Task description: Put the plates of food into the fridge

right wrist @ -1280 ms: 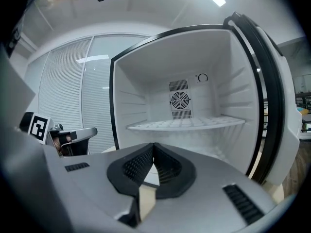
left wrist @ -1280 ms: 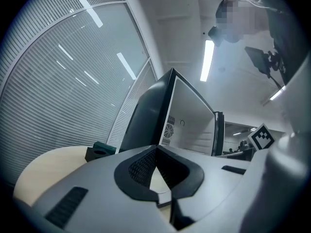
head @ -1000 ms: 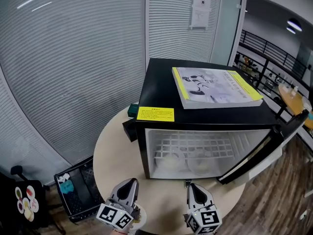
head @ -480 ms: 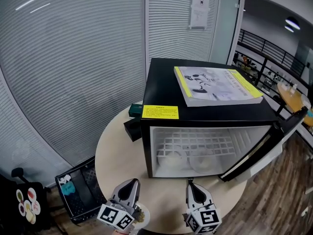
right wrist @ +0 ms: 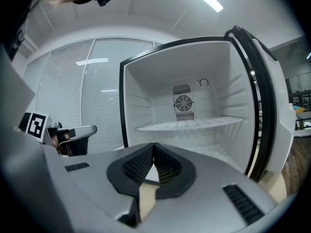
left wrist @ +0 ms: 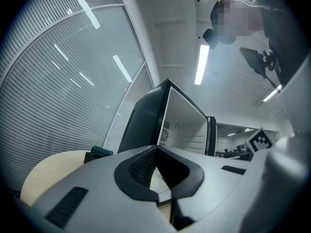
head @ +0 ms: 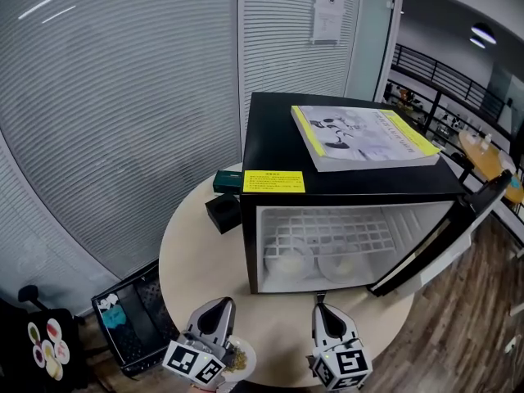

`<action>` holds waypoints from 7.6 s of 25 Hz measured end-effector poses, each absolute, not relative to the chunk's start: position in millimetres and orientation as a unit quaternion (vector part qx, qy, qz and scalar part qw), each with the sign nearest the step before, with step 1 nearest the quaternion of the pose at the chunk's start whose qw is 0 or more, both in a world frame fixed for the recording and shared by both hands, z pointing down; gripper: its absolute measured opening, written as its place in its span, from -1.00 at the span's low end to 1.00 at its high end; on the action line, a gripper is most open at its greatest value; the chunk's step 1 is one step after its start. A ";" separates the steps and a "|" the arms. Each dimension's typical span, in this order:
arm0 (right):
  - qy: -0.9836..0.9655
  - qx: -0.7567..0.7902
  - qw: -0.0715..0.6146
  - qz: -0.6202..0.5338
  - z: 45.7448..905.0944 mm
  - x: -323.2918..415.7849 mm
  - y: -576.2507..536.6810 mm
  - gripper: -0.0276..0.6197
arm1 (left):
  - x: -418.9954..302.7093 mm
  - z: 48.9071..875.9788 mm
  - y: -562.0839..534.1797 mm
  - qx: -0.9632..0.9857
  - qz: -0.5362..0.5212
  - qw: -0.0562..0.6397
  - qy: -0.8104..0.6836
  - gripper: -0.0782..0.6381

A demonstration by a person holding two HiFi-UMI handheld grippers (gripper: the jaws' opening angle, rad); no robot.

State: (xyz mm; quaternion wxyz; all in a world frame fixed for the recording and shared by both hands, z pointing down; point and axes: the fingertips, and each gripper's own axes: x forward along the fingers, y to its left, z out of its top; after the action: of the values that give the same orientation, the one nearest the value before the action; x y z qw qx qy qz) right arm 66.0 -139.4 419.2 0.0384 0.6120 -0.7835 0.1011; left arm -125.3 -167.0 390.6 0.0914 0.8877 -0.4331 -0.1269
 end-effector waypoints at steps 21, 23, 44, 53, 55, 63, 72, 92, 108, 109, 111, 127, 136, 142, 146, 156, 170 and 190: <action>-0.826 0.511 0.014 0.238 490.8 -39.5 -47.6 -0.89 | -184.3 416.6 -98.8 0.880 -0.121 0.063 -0.455 -0.76; -0.829 0.482 0.002 0.283 505.1 -60.9 -28.5 -0.89 | -192.1 426.2 -86.0 0.876 -0.117 0.063 -0.464 -0.76; -0.614 0.408 -0.176 0.652 645.6 -154.8 35.0 -0.45 | -247.9 507.4 0.0 0.850 -0.103 0.078 -0.511 -0.76; -0.593 0.401 -0.196 0.670 661.0 -168.1 14.1 -0.45 | -264.4 522.5 15.2 0.841 -0.101 0.092 -0.523 -0.76; -0.595 0.396 -0.203 0.669 659.1 -169.1 13.9 -0.51 | -265.9 524.6 16.3 0.841 -0.100 0.094 -0.524 -0.76; -0.616 0.373 -0.226 0.656 647.5 -161.4 18.4 -0.83 | -260.2 524.2 12.3 0.847 -0.097 0.102 -0.513 -0.76; -0.609 0.357 -0.248 0.663 626.1 -130.4 17.4 -0.86 | -236.4 508.9 -10.0 0.863 -0.098 0.099 -0.485 -0.76; -0.592 0.367 -0.325 0.639 472.9 -3.5 -79.2 -0.86 | -136.0 428.2 -127.6 0.888 -0.116 0.091 -0.436 -0.76; -0.592 0.372 -0.356 0.620 420.4 37.1 -190.9 -0.86 | -118.1 390.2 -237.2 0.890 -0.131 0.065 -0.432 -0.76; -0.590 0.370 -0.358 0.622 419.2 37.2 -195.3 -0.86 | -117.3 389.2 -240.7 0.890 -0.133 0.065 -0.432 -0.76; -0.588 0.369 -0.358 0.624 417.9 37.1 -203.0 -0.86 | -115.5 388.1 -247.2 0.889 -0.136 0.066 -0.431 -0.76; -0.539 0.341 -0.350 0.686 422.5 32.9 -250.5 -0.86 | -110.4 384.8 -278.7 0.871 -0.133 0.055 -0.470 -0.76; -0.516 0.347 -0.349 0.701 423.7 36.6 -268.1 -0.86 | -106.0 388.5 -280.0 0.870 -0.135 0.059 -0.470 -0.76; -0.536 0.335 -0.354 0.689 418.2 35.7 -268.0 -0.85 | -101.5 391.0 -278.9 0.871 -0.134 0.063 -0.469 -0.76; -0.556 0.346 -0.345 0.673 419.7 35.9 -263.6 -0.63 | -99.3 392.4 -274.9 0.872 -0.133 0.065 -0.467 -0.76; -0.607 0.338 -0.338 0.635 408.9 24.9 -240.9 -0.45 | -107.5 394.4 -254.8 0.874 -0.128 0.067 -0.463 -0.76; -0.739 0.430 -0.228 0.466 397.3 36.8 -166.9 -0.59 | -94.7 385.3 -204.1 0.896 -0.125 0.063 -0.421 -0.76; -0.813 0.575 0.004 0.092 381.0 137.4 -67.2 -0.90 | -35.6 373.1 -100.3 0.893 -0.126 0.054 -0.428 -0.76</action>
State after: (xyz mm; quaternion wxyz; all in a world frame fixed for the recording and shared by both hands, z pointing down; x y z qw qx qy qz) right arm 137.4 -67.2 381.0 0.0043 0.5753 -0.8127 0.0921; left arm -35.6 -100.3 373.1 0.0538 0.8933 -0.4280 -0.1264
